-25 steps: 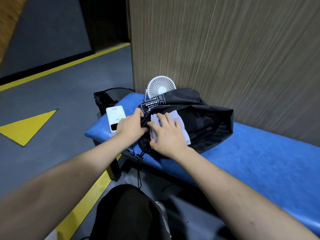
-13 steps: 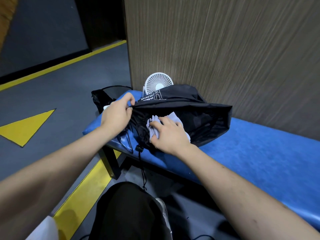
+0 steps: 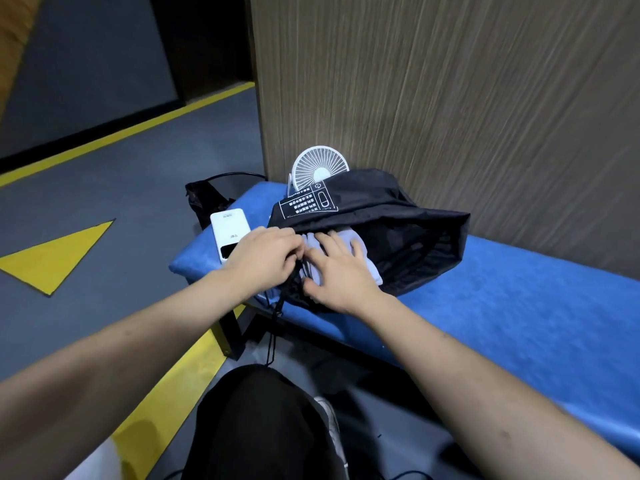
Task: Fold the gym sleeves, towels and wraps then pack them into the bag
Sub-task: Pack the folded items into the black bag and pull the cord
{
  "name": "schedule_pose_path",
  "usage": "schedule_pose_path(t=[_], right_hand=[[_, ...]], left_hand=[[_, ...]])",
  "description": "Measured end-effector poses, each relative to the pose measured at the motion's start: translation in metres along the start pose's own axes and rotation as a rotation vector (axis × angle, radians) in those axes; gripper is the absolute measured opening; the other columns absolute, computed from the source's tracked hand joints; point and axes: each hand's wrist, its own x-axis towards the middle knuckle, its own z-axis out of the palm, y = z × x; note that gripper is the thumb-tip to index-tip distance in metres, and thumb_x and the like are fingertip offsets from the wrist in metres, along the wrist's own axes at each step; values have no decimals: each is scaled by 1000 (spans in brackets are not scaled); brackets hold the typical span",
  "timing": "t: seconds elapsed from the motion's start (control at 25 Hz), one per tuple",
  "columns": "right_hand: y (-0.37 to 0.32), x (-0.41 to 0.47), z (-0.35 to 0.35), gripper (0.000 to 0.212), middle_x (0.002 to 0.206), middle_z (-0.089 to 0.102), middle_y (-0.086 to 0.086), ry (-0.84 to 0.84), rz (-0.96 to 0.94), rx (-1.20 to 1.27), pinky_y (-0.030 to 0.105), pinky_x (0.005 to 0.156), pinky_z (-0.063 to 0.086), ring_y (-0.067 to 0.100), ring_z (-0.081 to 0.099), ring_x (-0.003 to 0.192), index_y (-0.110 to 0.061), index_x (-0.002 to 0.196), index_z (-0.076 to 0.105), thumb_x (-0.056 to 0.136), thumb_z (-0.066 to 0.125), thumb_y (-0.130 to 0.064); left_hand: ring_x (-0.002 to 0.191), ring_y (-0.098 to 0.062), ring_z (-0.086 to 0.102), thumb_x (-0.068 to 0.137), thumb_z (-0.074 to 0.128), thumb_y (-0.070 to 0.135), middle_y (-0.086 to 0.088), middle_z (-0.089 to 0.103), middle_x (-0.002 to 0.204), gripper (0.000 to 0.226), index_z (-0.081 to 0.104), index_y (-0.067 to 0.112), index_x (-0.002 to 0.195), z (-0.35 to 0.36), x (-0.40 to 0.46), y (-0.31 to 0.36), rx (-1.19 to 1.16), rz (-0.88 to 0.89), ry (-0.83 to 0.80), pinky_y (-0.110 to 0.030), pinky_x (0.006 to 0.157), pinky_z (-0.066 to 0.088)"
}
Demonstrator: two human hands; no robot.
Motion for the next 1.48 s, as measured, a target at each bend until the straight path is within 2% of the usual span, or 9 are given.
schedule_pose_path(t=[0.16, 0.36, 0.52, 0.68, 0.84, 0.96, 1.12, 1.32, 1.48], right_hand=[[15, -11, -8, 93, 162, 18, 4, 19, -93, 65, 55, 121, 9, 26, 7, 153, -38, 158, 4, 84, 52, -67], [32, -21, -13, 121, 168, 6, -1, -41, -205, -61, 49, 122, -2, 20, -3, 154, -20, 160, 5, 67, 43, -88], [33, -9, -10, 100, 164, 18, -2, -23, -175, -67, 48, 123, 5, 19, 8, 152, -17, 159, 14, 84, 52, -72], [29, 3, -6, 83, 153, 34, -4, 41, -149, -77, 46, 120, 14, 19, 24, 144, -17, 154, 26, 90, 52, -63], [23, 11, -4, 85, 160, 26, -4, 41, -76, -95, 45, 121, 10, 19, 15, 149, -19, 157, 20, 91, 53, -62], [19, 16, -1, 90, 163, 18, -3, 27, -38, -145, 47, 121, 7, 19, 8, 152, -18, 158, 14, 90, 52, -63], [14, 20, 3, 86, 163, 17, 0, 39, 1, -191, 48, 121, 7, 20, 7, 152, -15, 158, 12, 93, 49, -59], [12, 18, 2, 95, 164, 14, 0, -8, 10, -133, 50, 122, 4, 21, 3, 153, -14, 158, 10, 88, 54, -60], [18, 6, -6, 92, 166, 12, 0, -37, -59, 20, 50, 123, 4, 19, 2, 154, -16, 159, 12, 87, 60, -50]], left_hand=[[108, -14, 55, 92, 61, 38, 12, 61, 108, 20, 63, 34, 111, -5, 0, -12, 69, 121, -251, -29, 90, 37], [112, -12, 53, 93, 52, 58, 14, 64, 116, 44, 52, 40, 133, -1, -7, -10, 119, 217, -385, -25, 89, 29], [113, -13, 55, 84, 61, 62, 10, 62, 109, 43, 59, 29, 112, -3, -4, -8, 219, 172, -421, -26, 91, 34], [102, -13, 52, 84, 64, 58, 11, 42, 94, 32, 64, 29, 97, -2, -11, -8, 189, 192, -411, -25, 78, 28], [89, -14, 44, 85, 69, 43, 9, 42, 97, 19, 59, 28, 80, -2, -19, -14, 39, 296, -291, -26, 74, 28], [97, -10, 43, 91, 65, 33, 19, 52, 111, 16, 53, 30, 80, -10, -27, -19, -157, 303, -355, -25, 85, 35], [100, -2, 41, 92, 65, 32, 13, 51, 98, 8, 58, 34, 88, -22, -32, -14, -332, 153, -412, -11, 85, 30], [91, -5, 43, 73, 58, 73, 19, 56, 93, 45, 59, 45, 108, -15, -34, -3, -82, 260, -299, -24, 83, 33], [87, -11, 42, 75, 67, 34, 13, 52, 89, 31, 70, 40, 105, -8, -33, 8, 10, 335, -162, -28, 78, 40]])
